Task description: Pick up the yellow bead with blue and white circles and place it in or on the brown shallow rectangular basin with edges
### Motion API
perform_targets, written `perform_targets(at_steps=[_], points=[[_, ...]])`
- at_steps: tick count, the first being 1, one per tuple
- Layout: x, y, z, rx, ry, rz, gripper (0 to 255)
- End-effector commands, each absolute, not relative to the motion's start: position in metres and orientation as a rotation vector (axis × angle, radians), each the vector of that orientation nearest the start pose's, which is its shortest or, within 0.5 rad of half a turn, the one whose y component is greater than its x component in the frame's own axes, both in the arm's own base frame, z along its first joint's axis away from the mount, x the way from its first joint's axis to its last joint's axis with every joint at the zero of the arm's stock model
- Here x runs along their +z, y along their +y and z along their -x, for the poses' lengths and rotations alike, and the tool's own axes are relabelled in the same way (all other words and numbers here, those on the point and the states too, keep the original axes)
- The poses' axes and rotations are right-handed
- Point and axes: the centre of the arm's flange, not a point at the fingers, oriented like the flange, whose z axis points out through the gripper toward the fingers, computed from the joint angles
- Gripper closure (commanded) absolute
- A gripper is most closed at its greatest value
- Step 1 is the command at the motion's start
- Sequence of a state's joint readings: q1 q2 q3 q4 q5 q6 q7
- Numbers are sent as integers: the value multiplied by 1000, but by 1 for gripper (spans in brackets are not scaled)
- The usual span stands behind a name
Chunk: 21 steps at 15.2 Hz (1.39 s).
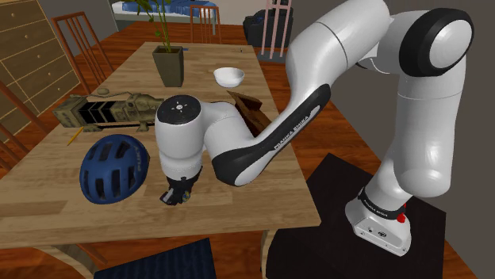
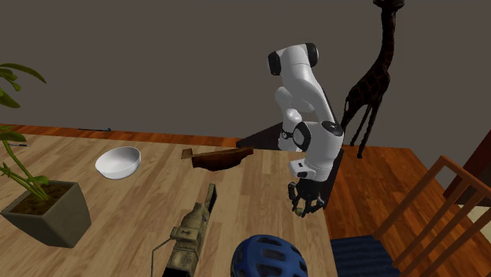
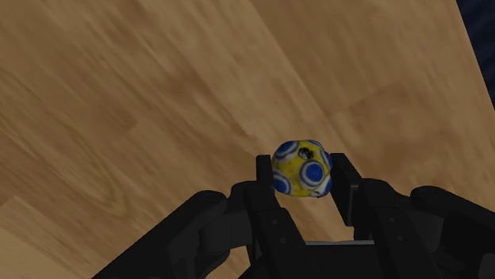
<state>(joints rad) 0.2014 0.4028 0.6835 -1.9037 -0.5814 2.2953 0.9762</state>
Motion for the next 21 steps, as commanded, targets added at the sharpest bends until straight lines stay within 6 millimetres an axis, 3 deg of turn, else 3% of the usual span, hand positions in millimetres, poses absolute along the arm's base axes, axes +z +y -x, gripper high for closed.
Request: perform_targets(at_steps=[1,6,21], points=[[339,462,-429,-363,-354,3134,255],[339,462,-429,-363,-354,3134,255],[418,462,-429,-363,-354,3133,255]])
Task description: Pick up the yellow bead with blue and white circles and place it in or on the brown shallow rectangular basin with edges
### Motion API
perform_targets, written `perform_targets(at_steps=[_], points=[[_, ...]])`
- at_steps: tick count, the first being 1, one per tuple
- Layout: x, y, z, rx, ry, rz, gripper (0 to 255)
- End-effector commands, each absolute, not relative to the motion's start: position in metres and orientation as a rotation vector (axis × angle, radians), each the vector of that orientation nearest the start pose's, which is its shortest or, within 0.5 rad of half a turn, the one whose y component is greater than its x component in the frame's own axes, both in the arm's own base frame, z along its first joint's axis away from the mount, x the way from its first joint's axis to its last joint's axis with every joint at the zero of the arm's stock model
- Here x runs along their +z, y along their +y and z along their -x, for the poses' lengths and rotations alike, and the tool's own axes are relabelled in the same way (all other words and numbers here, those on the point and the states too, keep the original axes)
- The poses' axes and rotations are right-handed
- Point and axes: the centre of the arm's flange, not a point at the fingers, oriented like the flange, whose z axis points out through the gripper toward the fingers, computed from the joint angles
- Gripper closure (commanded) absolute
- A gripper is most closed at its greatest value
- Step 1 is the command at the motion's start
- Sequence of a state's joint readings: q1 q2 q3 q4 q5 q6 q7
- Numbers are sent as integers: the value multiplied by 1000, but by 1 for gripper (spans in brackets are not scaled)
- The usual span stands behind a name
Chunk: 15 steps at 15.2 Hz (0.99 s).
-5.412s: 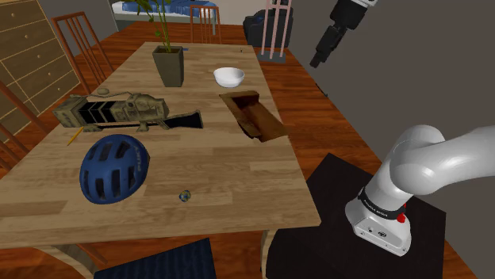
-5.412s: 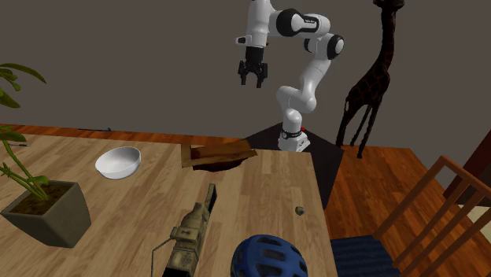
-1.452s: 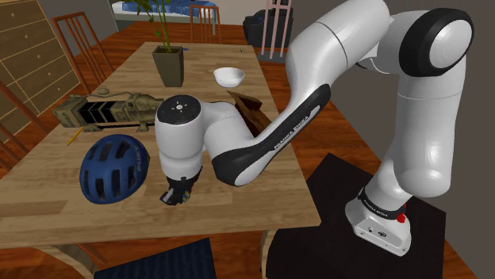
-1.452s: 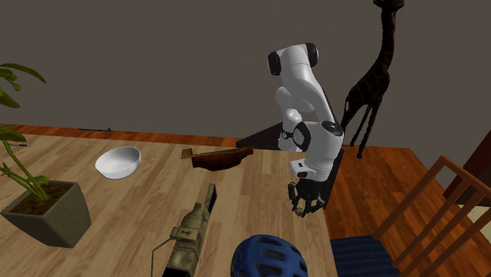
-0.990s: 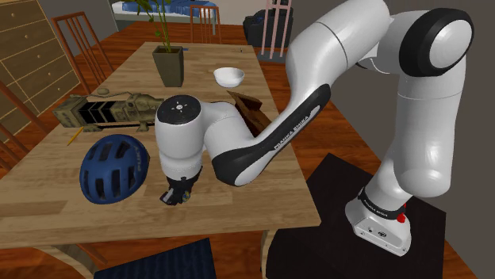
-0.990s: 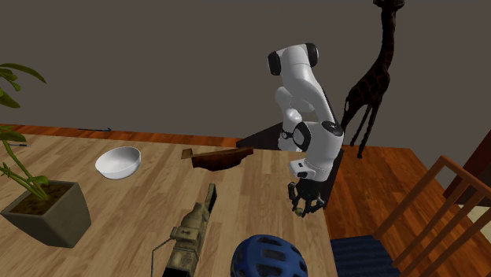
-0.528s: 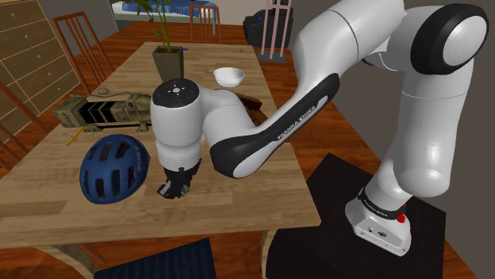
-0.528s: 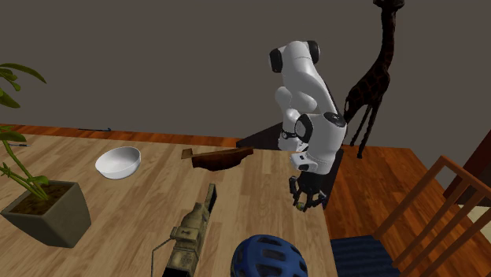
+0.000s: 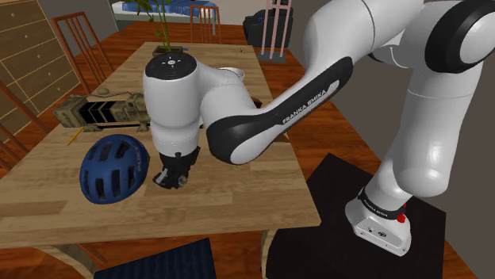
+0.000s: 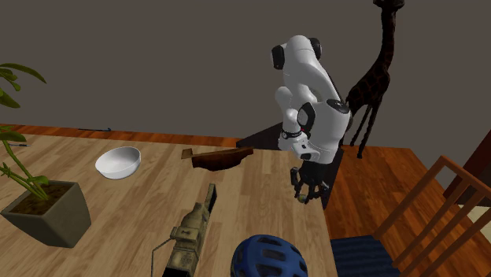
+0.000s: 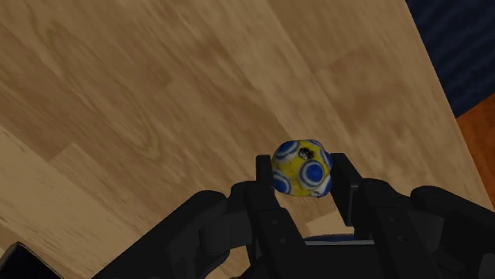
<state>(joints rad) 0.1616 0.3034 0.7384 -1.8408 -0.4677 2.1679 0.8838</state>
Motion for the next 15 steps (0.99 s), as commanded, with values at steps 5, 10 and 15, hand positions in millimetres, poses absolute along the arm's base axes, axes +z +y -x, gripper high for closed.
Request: perform_targets(at_steps=[5,10,15], points=[[445,462,-429,-363,-354,3133,255],[471,462,-429,-363,-354,3133,255],[497,462,-429,-363,-354,3133,255]])
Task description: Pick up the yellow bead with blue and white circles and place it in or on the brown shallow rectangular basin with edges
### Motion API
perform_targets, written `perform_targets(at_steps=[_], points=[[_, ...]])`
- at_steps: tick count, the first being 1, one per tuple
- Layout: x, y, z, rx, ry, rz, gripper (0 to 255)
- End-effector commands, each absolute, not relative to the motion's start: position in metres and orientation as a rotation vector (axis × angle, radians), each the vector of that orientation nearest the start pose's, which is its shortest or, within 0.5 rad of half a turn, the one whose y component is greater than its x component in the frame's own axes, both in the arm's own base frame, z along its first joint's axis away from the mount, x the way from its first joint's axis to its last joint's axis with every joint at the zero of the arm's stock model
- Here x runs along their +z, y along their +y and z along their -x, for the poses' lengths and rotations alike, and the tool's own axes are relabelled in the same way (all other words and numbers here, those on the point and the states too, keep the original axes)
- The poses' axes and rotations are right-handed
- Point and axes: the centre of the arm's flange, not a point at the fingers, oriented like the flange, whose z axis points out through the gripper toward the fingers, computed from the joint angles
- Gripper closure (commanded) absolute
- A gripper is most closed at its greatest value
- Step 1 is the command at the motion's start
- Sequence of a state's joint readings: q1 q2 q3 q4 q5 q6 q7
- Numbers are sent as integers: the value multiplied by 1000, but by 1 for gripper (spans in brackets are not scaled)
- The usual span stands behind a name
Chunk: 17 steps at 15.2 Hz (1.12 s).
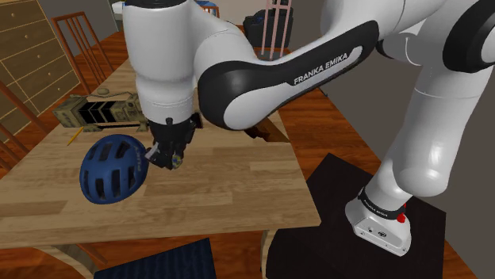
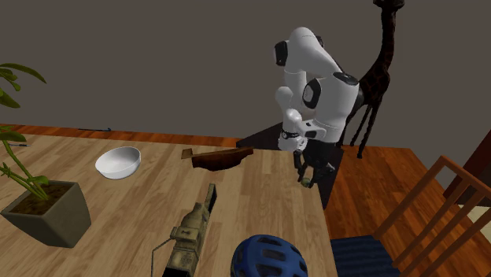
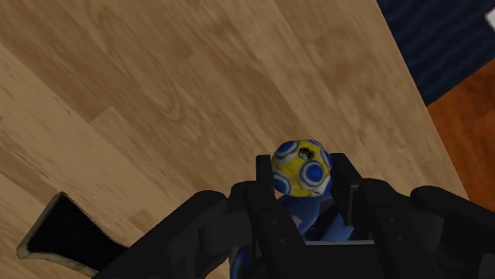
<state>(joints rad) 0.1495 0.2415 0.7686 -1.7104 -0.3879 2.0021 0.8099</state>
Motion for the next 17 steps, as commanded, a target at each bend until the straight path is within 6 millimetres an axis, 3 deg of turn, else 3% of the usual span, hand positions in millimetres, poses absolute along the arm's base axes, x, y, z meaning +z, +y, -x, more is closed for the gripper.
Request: perform_targets(at_steps=[1,3,17], points=[[503,462,-429,-363,-354,3133,255],[509,462,-429,-363,-354,3133,255],[514,281,-467,-363,-354,3133,255]])
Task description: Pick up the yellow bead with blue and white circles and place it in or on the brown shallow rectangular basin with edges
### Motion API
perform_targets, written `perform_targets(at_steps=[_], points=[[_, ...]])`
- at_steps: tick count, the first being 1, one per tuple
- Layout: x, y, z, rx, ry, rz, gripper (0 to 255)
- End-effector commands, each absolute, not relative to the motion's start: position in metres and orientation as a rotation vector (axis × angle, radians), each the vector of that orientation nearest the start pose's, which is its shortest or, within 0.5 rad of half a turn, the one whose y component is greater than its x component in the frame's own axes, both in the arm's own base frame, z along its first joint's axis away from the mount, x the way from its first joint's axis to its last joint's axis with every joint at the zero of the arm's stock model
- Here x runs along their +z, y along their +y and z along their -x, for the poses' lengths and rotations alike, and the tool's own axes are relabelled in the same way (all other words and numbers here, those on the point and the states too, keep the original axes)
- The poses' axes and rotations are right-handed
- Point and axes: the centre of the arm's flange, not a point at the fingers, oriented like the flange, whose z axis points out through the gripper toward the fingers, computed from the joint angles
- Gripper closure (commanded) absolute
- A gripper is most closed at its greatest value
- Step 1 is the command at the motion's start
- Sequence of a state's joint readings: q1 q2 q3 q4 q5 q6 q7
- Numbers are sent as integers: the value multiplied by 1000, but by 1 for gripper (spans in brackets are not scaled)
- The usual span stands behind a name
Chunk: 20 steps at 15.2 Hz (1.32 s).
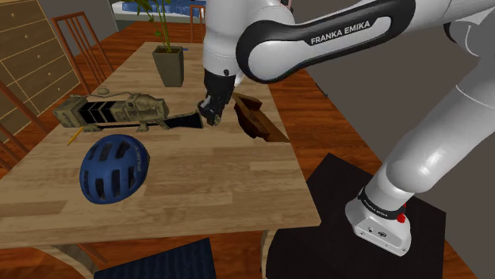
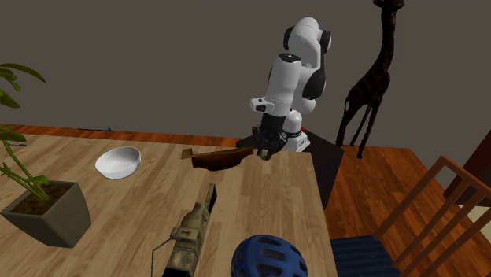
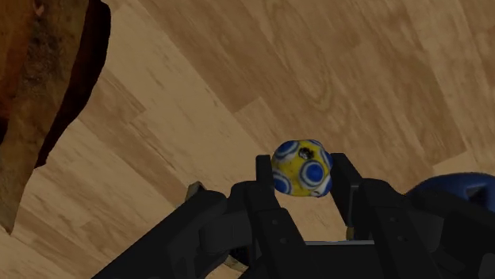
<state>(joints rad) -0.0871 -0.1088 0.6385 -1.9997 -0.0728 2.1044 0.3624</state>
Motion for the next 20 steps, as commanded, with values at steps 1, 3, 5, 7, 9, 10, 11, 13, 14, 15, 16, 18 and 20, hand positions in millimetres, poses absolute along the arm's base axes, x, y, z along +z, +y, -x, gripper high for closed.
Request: perform_targets(at_steps=[1,3,5,7,9,10,11,13,14,15,16,18,20], points=[[514,268,-470,-363,-354,3133,255],[515,242,-475,-363,-354,3133,255],[515,217,-480,-363,-354,3133,255],[516,191,-486,-363,-354,3133,255],[517,165,-491,-363,-354,3133,255],[517,152,-494,-363,-354,3133,255],[518,139,-497,-363,-354,3133,255],[518,113,-502,-363,-354,3133,255],[519,100,-505,-363,-354,3133,255],[519,87,-508,-363,-354,3133,255],[519,75,-510,-363,-354,3133,255],[520,39,-518,-363,-354,3133,255],[510,39,-518,-363,-354,3133,255]])
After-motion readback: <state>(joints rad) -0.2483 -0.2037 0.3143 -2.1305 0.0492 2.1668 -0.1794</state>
